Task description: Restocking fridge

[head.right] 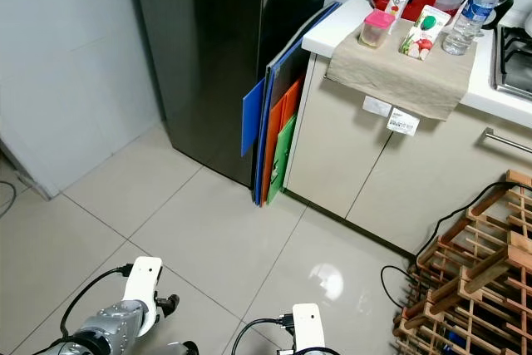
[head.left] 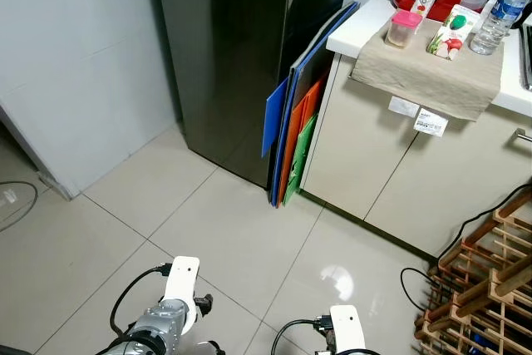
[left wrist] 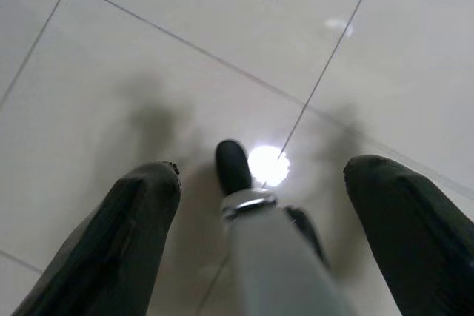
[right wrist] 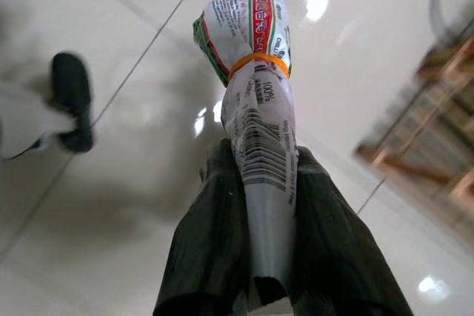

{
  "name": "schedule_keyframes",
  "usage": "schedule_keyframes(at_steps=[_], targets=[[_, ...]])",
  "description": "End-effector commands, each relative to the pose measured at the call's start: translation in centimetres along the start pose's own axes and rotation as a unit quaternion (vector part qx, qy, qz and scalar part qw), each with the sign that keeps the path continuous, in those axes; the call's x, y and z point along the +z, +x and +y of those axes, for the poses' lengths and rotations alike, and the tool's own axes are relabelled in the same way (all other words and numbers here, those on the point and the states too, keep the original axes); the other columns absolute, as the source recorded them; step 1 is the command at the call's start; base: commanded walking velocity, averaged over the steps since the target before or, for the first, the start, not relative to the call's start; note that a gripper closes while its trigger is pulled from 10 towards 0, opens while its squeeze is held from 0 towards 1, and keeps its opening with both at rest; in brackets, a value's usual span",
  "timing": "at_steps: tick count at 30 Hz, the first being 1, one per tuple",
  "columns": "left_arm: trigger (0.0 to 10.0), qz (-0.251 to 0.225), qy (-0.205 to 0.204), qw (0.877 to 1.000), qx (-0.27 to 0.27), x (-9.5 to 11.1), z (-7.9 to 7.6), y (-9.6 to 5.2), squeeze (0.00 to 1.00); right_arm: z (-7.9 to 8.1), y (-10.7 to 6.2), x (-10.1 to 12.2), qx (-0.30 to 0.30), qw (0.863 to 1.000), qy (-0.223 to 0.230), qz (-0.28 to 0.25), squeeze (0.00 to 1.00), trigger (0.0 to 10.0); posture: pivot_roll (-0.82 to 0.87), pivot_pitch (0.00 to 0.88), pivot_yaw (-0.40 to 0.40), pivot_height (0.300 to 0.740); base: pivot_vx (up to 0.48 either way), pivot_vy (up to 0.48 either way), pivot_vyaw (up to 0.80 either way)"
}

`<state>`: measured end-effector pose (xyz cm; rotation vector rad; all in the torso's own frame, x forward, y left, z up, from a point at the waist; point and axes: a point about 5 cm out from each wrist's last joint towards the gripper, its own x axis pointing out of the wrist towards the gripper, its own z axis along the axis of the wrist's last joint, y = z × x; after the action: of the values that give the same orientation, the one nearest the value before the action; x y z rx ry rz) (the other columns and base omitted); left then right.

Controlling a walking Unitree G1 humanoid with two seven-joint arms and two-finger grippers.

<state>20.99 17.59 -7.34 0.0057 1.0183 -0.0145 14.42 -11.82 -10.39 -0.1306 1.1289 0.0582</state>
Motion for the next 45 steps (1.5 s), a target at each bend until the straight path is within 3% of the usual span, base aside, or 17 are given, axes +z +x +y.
schedule_keyframes(at_steps=[1, 10, 15, 16, 17, 19, 20, 23, 25, 27, 28, 29, 30, 33, 38, 41, 45], targets=[[10.0, -0.034, -0.028, 0.999, -0.004, 1.7, -0.3, 0.1, 0.0, 0.5, 0.0, 0.9, -0.003, 1.0, -0.009, -0.028, 0.0, 10.0, -0.03, 0.0, 0.0, 0.74, 0.0, 0.0, 0.0], [10.0, -0.037, -0.021, 0.999, -0.003, 1.9, -0.6, 0.1, 0.0, 0.2, 0.0, 0.6, -0.007, 1.0, 0.011, -0.014, 0.0, 10.0, -0.02, 0.0, -0.015, 0.74, 0.0, 0.0, 0.0], [10.0, -0.072, -0.052, 0.996, -0.02, 3.4, -1.1, 0.0, 0.0, 0.0, 0.0, 1.1, -0.02, 0.999, 0.007, -0.047, 0.0, 10.0, -0.02, 0.0, -0.024, 0.74, 0.0, 0.0, 0.0], [10.0, -0.098, -0.051, 0.993, -0.032, 4.5, -1.2, -0.1, 0.0, -4.3, 0.1, 4.4, -0.043, 0.992, 0.031, -0.111, 0.0, 10.0, -0.02, 0.0, -0.028, 0.74, 0.0, 0.0, 0.0], [10.0, -0.098, -0.051, 0.993, -0.032, 4.5, -1.2, -0.1, 0.0, -4.3, 0.1, 4.4, -0.043, 0.992, 0.031, -0.111, 0.0, 10.0, -0.02, 0.0, -0.028, 0.74, 0.0, 0.0, 0.0], [10.0, -0.189, -0.027, 0.98, -0.064, 8.1, -1.3, -0.8, 0.0, -10.3, -1.9, 12.4, -0.084, 0.957, 0.027, -0.278, 0.0, 10.0, -0.02, 0.0, -0.034, 0.74, 0.0, 0.0, 0.0], [10.0, -0.221, -0.022, 0.972, -0.074, 9.3, -1.4, -1.1, 0.0, -11.5, -2.9, 14.5, -0.093, 0.941, 0.024, -0.326, 0.0, 10.0, -0.02, 0.0, -0.034, 0.74, 0.0, 0.0, 0.0], [10.0, -0.221, -0.022, 0.972, -0.074, 9.3, -1.4, -1.1, 0.0, -11.5, -2.9, 14.5, -0.093, 0.941, 0.024, -0.326, 0.0, 10.0, -0.02, 0.0, -0.034, 0.74, 0.0, 0.0, 0.0], [10.0, -0.319, 0.012, 0.944, -0.086, 12.1, -1.9, -2.9, 0.0, -12.0, -4.5, 16.3, -0.101, 0.912, 0.03, -0.397, 0.0, 10.0, -0.02, 0.0, -0.044, 0.74, 0.0, 0.0, 0.0], [10.0, -0.421, 0.048, 0.901, -0.094, 14.7, -3.2, -6.1, 0.0, -12.1, -6.7, 17.8, -0.113, 0.875, 0.038, -0.47, 0.0, 10.0, -0.02, 0.0, -0.046, 0.74, 0.0, 0.0, 0.0], [10.0, -0.442, 0.053, 0.89, -0.096, 15.2, -3.5, -6.9, 0.0, -12.1, -7.3, 18.1, -0.115, 0.866, 0.04, -0.485, 0.0, 10.0, -0.02, 0.0, -0.046, 0.74, 0.0, 0.0, 0.0], [10.0, -0.487, 0.063, 0.865, -0.104, 16.6, -4.0, -9.1, 0.0, -11.8, -8.9, 18.9, -0.118, 0.842, 0.038, -0.524, 0.0, 10.0, -0.01, 0.0, -0.049, 0.74, 0.0, 0.0, 0.0], [10.0, -0.487, 0.063, 0.865, -0.104, 16.6, -4.0, -9.1, 0.0, -11.8, -8.9, 18.9, -0.118, 0.842, 0.038, -0.524, 0.0, 10.0, -0.01, 0.0, -0.049, 0.74, 0.0, 0.0, 0.0], [10.0, -0.57, 0.08, 0.808, -0.126, 19.0, -4.6, -14.9, 0.0, -11.0, -13.5, 19.9, -0.114, 0.79, 0.056, -0.6, 0.0, 10.0, 0.0, 0.0, -0.045, 0.74, 0.0, 0.0, 0.0], [10.0, -0.564, 0.062, 0.811, -0.144, 18.0, -4.6, -16.1, 0.0, -10.8, -13.5, 19.4, -0.079, 0.807, 0.111, -0.574, 0.0, 10.0, 0.0, 0.0, -0.04, 0.74, 0.0, 0.0, 0.0], [10.0, -0.531, 0.078, 0.834, -0.127, 17.6, -4.2, -13.2, 0.0, -9.0, -12.2, 20.0, -0.014, 0.826, 0.094, -0.556, 0.0, 10.0, 0.0, 0.0, -0.026, 0.74, 0.0, 0.0, 0.0], [10.0, -0.505, 0.077, 0.85, -0.129, 17.2, -4.2, -13.7, 0.0, -8.4, -13.1, 20.9, -0.005, 0.829, 0.066, -0.556, 0.0, 10.0, -0.01, 0.0, -0.013, 0.74, 0.0, 0.0, 0.0]])
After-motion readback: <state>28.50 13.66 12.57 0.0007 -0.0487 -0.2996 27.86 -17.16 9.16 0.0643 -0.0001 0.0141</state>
